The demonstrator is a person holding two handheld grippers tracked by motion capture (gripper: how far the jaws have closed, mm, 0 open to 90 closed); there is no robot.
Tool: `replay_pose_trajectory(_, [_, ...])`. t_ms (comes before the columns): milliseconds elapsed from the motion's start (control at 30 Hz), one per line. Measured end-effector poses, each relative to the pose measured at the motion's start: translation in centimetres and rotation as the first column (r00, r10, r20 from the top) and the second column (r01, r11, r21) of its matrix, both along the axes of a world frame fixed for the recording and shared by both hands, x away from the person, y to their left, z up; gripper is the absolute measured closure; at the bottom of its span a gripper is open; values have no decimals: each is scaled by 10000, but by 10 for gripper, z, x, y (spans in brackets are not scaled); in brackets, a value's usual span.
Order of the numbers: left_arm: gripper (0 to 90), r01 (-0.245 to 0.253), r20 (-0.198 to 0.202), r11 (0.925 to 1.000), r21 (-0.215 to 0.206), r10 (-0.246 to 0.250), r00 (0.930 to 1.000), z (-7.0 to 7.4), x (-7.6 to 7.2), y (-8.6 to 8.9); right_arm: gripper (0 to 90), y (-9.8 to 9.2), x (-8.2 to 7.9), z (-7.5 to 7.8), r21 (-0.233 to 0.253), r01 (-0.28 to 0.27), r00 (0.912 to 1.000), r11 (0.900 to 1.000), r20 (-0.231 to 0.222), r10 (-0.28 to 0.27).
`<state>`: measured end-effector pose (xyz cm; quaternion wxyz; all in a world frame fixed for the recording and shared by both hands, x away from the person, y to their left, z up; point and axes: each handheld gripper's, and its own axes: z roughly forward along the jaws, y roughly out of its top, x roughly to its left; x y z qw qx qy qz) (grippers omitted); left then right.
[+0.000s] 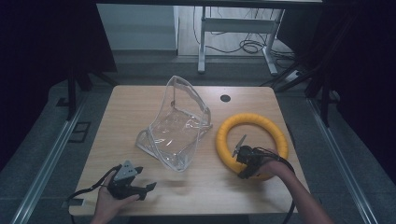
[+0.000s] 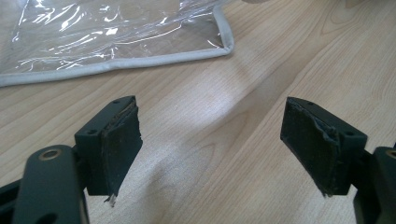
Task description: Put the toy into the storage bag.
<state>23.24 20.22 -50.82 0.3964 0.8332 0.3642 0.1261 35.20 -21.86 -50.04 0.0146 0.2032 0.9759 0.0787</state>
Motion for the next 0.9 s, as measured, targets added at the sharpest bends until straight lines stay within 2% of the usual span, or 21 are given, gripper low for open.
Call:
replay_pose_trajectory(67, [200, -1, 4, 10000, -21, 1, 10000, 0, 0, 0, 500, 2, 1, 1, 14, -121, 9999, 9999, -79, 121])
replay_pose_trajectory(233, [200, -7, 37, 10000, -8, 7, 10000, 1, -1, 1, 508, 4, 1, 1, -164, -99, 9999, 9998, -106, 98])
replay_pose_trajectory(600, [200, -28, 21, 10000, -27, 28, 10000, 1, 0, 0, 512, 3, 0, 4, 107, -42, 10000, 9999, -42, 42])
replay_pose_trajectory(767, [200, -23, 42, 10000, -20, 23, 10000, 1, 0, 1, 513, -1, 3, 14, 705, 101, 9999, 9975, -20, -100])
replay_pose_trajectory(900, [200, -34, 43, 10000, -32, 34, 10000, 1, 0, 1, 514, -6, 5, 24, 1292, 349, 9994, 9910, -65, -343])
